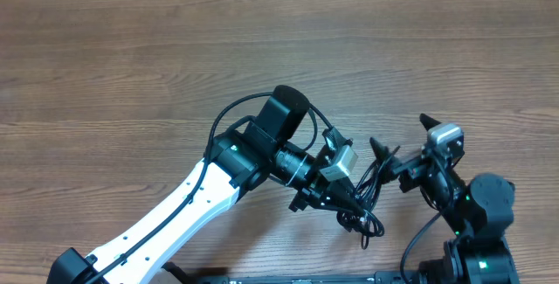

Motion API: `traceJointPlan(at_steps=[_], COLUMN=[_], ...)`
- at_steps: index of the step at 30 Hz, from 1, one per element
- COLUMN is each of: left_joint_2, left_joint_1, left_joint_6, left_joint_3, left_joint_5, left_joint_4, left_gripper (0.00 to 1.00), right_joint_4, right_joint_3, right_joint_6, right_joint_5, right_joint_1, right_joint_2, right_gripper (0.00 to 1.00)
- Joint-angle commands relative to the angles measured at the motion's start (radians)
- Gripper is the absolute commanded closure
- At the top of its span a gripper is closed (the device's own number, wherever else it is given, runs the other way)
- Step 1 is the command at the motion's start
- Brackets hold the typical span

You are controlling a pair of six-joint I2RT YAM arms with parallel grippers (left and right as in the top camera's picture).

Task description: Untangle cables

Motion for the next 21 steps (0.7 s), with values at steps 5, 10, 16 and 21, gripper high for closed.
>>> traceJointPlan(at_steps=[5, 10, 16, 21], left_joint_2=[-0.023, -0.023, -0.023, -0.023], left_joint_1=[0.021, 0.084, 0.172, 0.224], left_joint_6=[-0.039, -0.089, -0.124, -0.135], left_joint_3=[0.023, 0.023, 0.023, 0.023], left_joint_5=[0.027, -0.047, -0.048, -0.059], left_joint_4=[0.003, 0.003, 0.003, 0.002], left_gripper=[0.96, 0.96, 0.96, 0.96], right_joint_4=[-0.072, -0.117, -0.13, -0.113], right_joint_3=[0.037, 0.037, 0.037, 0.037], right_joint_6=[0.18, 0.213, 0.213, 0.213], right_joint_5=[0.404, 0.534, 0.623, 0.706], right_joint_1=[0.004, 0.004, 0.004, 0.004], right_joint_2=[0.084, 0.087, 0.087, 0.087], right_gripper=[0.0, 0.0, 0.0, 0.0])
